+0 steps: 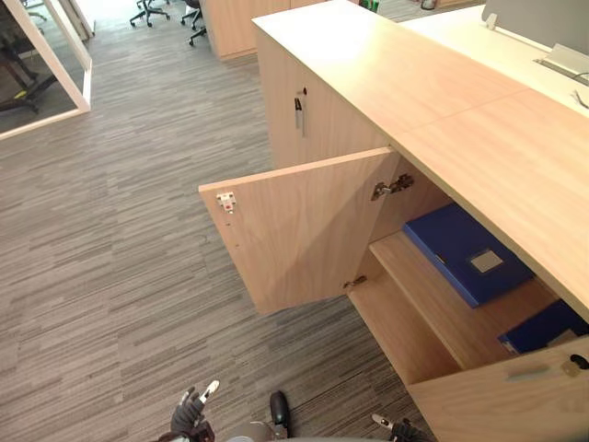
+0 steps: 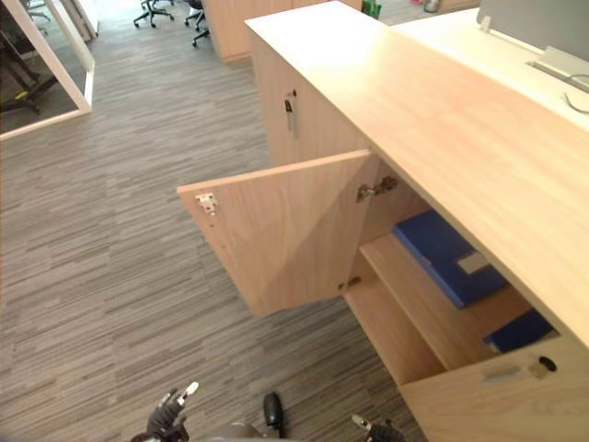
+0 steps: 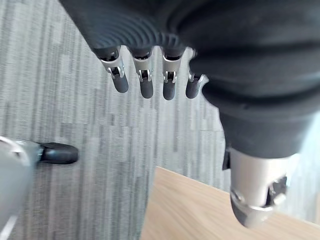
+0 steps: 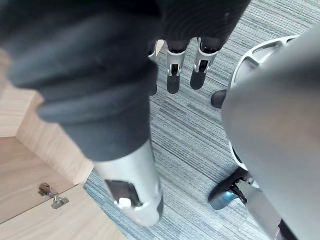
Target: Walk over to the cabinet, pick up the folder, carry it to the office cabinet, place the folder inside the office cabinet, then close the office cabinet door
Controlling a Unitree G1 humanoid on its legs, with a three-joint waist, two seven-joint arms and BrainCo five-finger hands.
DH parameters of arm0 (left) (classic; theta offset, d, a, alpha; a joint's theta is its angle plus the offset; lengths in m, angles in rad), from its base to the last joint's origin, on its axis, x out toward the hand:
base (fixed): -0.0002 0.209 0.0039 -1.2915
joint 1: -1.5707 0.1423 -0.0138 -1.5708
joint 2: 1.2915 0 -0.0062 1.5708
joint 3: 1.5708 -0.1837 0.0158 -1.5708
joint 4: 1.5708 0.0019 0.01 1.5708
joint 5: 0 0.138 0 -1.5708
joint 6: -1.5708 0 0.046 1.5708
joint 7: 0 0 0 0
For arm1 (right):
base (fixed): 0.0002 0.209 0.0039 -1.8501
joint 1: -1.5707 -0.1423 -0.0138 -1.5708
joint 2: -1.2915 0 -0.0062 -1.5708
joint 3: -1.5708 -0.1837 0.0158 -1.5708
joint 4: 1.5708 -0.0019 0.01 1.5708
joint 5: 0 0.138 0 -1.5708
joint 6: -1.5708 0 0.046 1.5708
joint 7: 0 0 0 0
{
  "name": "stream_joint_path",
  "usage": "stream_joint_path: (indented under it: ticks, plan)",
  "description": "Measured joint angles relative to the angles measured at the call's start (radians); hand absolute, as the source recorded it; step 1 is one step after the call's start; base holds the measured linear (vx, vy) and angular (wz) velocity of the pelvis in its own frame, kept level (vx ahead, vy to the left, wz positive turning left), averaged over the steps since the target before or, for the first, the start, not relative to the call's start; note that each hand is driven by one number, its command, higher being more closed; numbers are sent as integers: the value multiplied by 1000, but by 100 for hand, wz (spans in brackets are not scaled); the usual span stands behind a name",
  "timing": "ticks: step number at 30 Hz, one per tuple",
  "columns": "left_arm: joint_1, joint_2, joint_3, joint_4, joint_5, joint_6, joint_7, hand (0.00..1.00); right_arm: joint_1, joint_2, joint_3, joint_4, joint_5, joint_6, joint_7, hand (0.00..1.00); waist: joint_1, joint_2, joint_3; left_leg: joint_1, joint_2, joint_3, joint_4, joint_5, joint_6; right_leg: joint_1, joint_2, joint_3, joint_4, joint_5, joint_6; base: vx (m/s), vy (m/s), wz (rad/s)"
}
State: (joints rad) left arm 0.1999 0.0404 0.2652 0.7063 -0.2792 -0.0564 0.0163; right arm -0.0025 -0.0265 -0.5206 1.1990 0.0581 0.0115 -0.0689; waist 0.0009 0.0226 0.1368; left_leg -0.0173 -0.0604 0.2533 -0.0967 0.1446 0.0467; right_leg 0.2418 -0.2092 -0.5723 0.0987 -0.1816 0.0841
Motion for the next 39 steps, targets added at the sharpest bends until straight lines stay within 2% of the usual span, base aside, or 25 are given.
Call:
stream_joint_path:
  ticks: [3,7,10,13,14,15,18,19,20,21,22,23,24,25,27,28,31,34,36,39]
  plan:
    - [-11,4,16,-90,35,1,2,0,11,1,2,-26,-1,5,1,0,-10,2,-1,2,5,11,0,-2,-3,3,5,4,-15,0,0,-19,-34,-12]
    - [-61,15,57,-128,140,10,7,0,28,-1,3,-40,-6,6,4,0,-15,-2,1,15,5,29,0,-13,-8,11,4,22,-24,0,-1,15,-13,-14]
    - [-113,65,78,-128,219,34,28,0,40,-2,4,-58,-27,9,16,0,-16,-6,0,38,6,48,0,-30,-18,24,5,36,-24,1,-4,44,-16,-20]
    - [-207,161,109,-78,246,51,35,0,40,-8,12,-59,-41,18,31,0,-15,-7,-2,53,12,67,0,-42,-22,24,6,59,-19,3,-11,56,-2,-20]
    - [-244,207,119,-26,247,58,35,0,40,-8,12,-59,-41,23,35,0,-16,-8,-6,59,15,72,1,-46,-25,25,6,61,-14,3,-13,59,-13,-22]
    - [-316,291,119,67,249,71,36,0,40,-8,11,-56,-40,29,42,0,-20,-12,-11,70,25,83,1,-50,-31,24,10,64,-1,6,-17,57,-18,-21]
    - [-437,407,82,201,300,81,37,0,41,-8,5,-49,-38,33,48,0,-22,-12,-24,79,57,91,7,-53,-35,-2,27,86,55,14,-32,55,-18,-15]
    - [-491,451,50,247,348,81,32,0,40,-10,-8,-48,-33,32,56,0,-25,-1,-23,88,93,95,7,-52,-35,-44,34,108,132,-1,-42,50,-36,-21]
    - [-532,481,32,283,367,83,32,0,40,-11,-10,-49,-32,30,61,0,-32,8,-25,93,123,97,7,-49,-40,-61,56,124,111,-32,-36,26,-48,-24]
    - [-584,511,9,322,382,85,27,0,40,-11,-9,-48,-31,30,66,0,-41,3,-27,104,149,98,7,-43,-49,-72,83,124,8,-26,-39,-38,-84,-19]
    - [-605,522,-7,330,395,87,22,0,42,-10,-10,-46,-30,30,67,0,-44,-5,-30,109,154,100,7,-41,-53,-84,86,125,-41,-10,-47,-105,-77,-7]
    - [-652,529,-49,342,404,86,12,0,53,-14,-13,-40,-30,31,69,0,-52,-18,-37,113,148,108,6,-50,-88,-113,80,143,-52,113,-20,-72,-150,-15]
    - [-693,520,-97,365,446,86,7,0,61,-28,-36,-23,-30,31,69,0,-59,-8,-51,113,168,115,7,-43,-105,-124,98,162,-53,115,-24,-36,-133,-25]
    - [-702,520,-102,373,464,87,8,0,61,-33,-38,-20,-30,31,69,0,-61,0,-51,113,176,126,6,-44,-107,-128,106,174,-58,116,-27,18,-148,-47]
    - [-739,531,-83,447,501,122,43,0,79,-51,-40,-20,-30,29,74,0,-65,30,-44,112,192,157,7,-43,-111,-140,126,204,-68,126,-42,-21,-100,-45]
    - [-741,531,-85,451,514,126,43,0,90,-56,-41,-17,-30,31,76,0,-63,36,-45,110,194,161,7,-42,-112,-141,128,210,-69,127,-43,-11,-94,-24]
    - [-744,538,-116,453,522,138,43,0,133,-59,-46,-12,-26,34,78,0,-59,32,-44,124,201,174,7,-45,-126,-141,134,220,-68,131,-50,-45,-43,-11]
    - [-753,535,-231,433,522,158,59,0,136,-48,-49,-6,3,33,78,0,-57,20,-37,121,188,175,7,-45,-126,-146,120,223,-68,142,-46,-79,46,0]
    - [-731,534,-340,338,559,178,65,0,145,-39,-86,-7,5,30,77,0,-41,13,-36,109,171,173,6,-44,-124,-157,101,221,-63,150,-34,-93,83,12]
    - [-678,533,-427,218,595,186,67,0,149,-36,-95,-8,5,29,75,0,-26,6,-31,100,149,167,6,-45,-118,-164,78,218,-61,158,-22,-88,89,13]
